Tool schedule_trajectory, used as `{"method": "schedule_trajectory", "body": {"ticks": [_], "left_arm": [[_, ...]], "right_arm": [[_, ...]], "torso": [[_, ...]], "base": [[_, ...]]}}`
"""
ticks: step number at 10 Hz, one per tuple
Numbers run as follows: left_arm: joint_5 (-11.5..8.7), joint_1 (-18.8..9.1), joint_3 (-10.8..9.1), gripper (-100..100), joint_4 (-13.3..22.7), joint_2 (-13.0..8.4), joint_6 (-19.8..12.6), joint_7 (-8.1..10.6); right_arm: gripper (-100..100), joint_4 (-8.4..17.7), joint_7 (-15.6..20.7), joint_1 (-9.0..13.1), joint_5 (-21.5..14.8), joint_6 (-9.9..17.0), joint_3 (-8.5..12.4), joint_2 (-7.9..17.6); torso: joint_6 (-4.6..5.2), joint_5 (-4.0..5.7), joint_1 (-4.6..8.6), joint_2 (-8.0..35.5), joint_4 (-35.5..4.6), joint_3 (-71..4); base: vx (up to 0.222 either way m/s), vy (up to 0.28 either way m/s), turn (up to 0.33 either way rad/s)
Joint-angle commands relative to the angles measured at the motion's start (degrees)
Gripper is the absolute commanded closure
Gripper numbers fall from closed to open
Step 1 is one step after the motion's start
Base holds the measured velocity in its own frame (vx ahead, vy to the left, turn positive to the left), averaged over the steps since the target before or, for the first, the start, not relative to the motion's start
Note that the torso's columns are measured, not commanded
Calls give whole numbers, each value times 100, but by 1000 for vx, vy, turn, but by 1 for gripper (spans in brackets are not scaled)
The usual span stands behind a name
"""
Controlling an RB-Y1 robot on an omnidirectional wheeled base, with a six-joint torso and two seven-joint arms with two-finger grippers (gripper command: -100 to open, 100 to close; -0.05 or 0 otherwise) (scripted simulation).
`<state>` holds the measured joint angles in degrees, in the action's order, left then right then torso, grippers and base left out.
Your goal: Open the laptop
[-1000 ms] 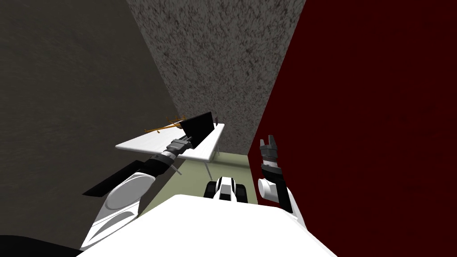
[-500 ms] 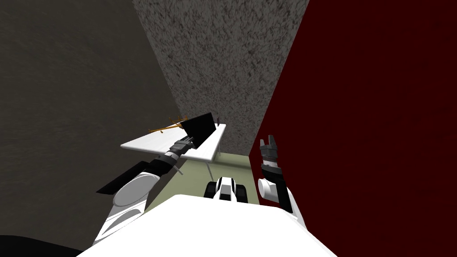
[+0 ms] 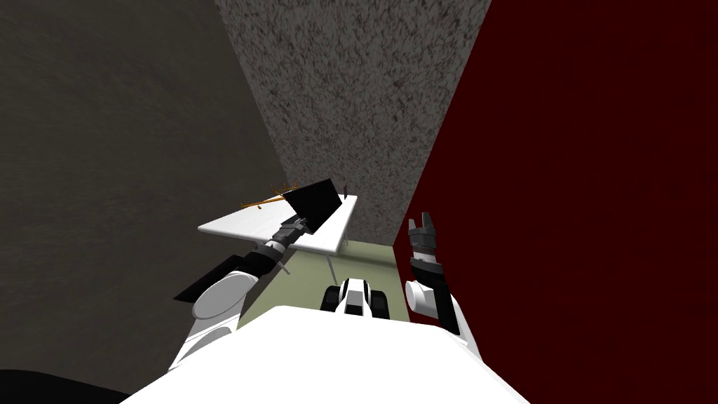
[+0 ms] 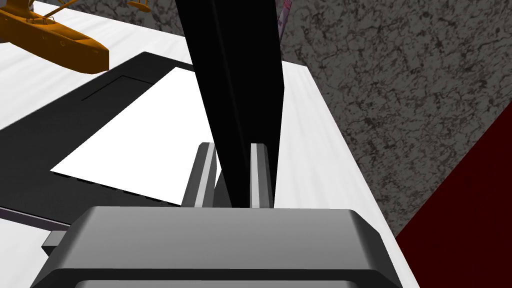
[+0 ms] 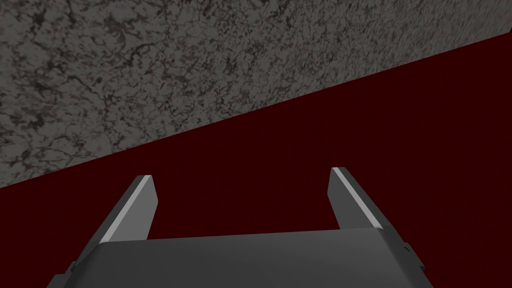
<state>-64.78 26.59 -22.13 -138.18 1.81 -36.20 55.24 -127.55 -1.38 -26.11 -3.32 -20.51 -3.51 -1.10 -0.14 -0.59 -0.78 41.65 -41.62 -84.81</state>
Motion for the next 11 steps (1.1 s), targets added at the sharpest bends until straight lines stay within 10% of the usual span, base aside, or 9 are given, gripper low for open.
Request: {"method": "schedule_trajectory", "body": {"ticks": [1,10,11], "left_arm": [[-34,-39,-9,100,74,5,0,87],[-651,-20,260,100,873,61,230,697],[-770,126,80,-100,469,17,192,763]], "right_arm": [[0,0,0,0,0,0,0,0],[0,0,0,0,0,0,0,0],[0,0,0,0,0,0,0,0]], "torso": [[1,0,4,-3,4,-1],[36,28,83,15,-7,8],[35,26,91,20,-2,13]], "base": [[-6,7,1],[3,18,26],[52,0,49]]}}
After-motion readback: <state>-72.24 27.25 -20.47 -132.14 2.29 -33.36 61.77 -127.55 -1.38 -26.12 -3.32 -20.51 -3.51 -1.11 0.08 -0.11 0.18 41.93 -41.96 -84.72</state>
